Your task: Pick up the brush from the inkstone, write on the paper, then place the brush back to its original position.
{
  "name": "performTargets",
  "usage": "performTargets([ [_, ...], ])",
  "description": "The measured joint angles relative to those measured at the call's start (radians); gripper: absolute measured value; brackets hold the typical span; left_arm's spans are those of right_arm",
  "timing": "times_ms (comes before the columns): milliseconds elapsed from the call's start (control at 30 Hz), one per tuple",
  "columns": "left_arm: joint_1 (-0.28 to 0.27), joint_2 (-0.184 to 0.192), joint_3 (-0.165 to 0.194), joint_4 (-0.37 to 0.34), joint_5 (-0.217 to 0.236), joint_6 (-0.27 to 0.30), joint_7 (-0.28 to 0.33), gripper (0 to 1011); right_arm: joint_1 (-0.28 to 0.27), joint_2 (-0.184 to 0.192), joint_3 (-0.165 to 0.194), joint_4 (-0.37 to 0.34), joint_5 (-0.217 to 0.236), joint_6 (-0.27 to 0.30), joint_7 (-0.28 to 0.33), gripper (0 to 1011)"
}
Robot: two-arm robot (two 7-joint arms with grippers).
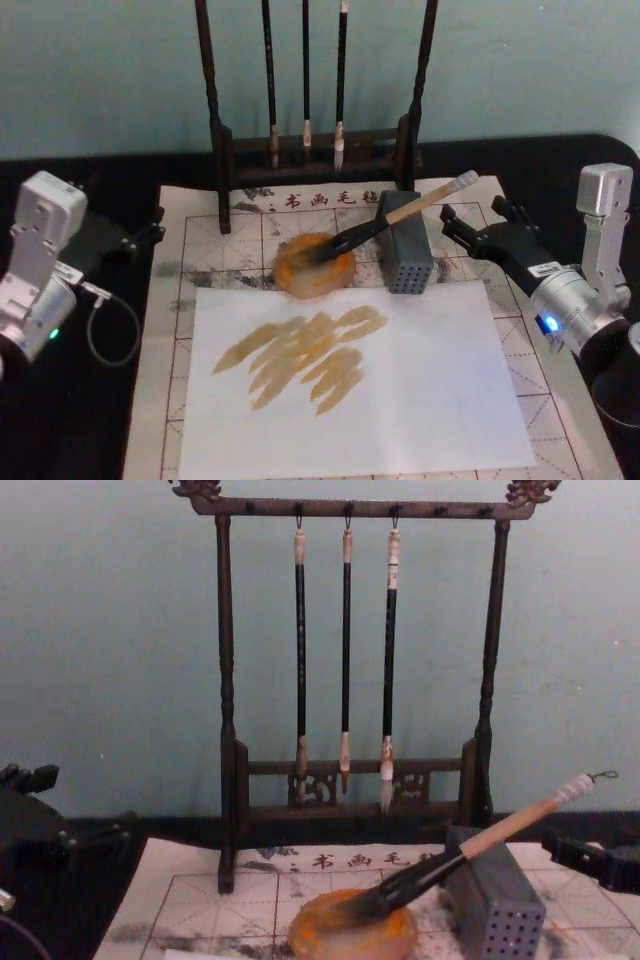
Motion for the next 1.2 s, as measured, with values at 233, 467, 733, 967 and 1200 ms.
performTargets([
  [233,0.0,0.0,0.0,0.0,0.0,0.0,0.0,1001,0.0,0.0,0.0,0.0,0.0,0.0,0.0,1000],
  [467,0.0,0.0,0.0,0.0,0.0,0.0,0.0,1001,0.0,0.0,0.0,0.0,0.0,0.0,0.0,1000],
  [733,0.0,0.0,0.0,0.0,0.0,0.0,0.0,1001,0.0,0.0,0.0,0.0,0.0,0.0,0.0,1000],
  [967,0.0,0.0,0.0,0.0,0.0,0.0,0.0,1001,0.0,0.0,0.0,0.0,0.0,0.0,0.0,1000],
  [1200,0.0,0.0,0.0,0.0,0.0,0.0,0.0,1001,0.0,0.0,0.0,0.0,0.0,0.0,0.0,1000],
])
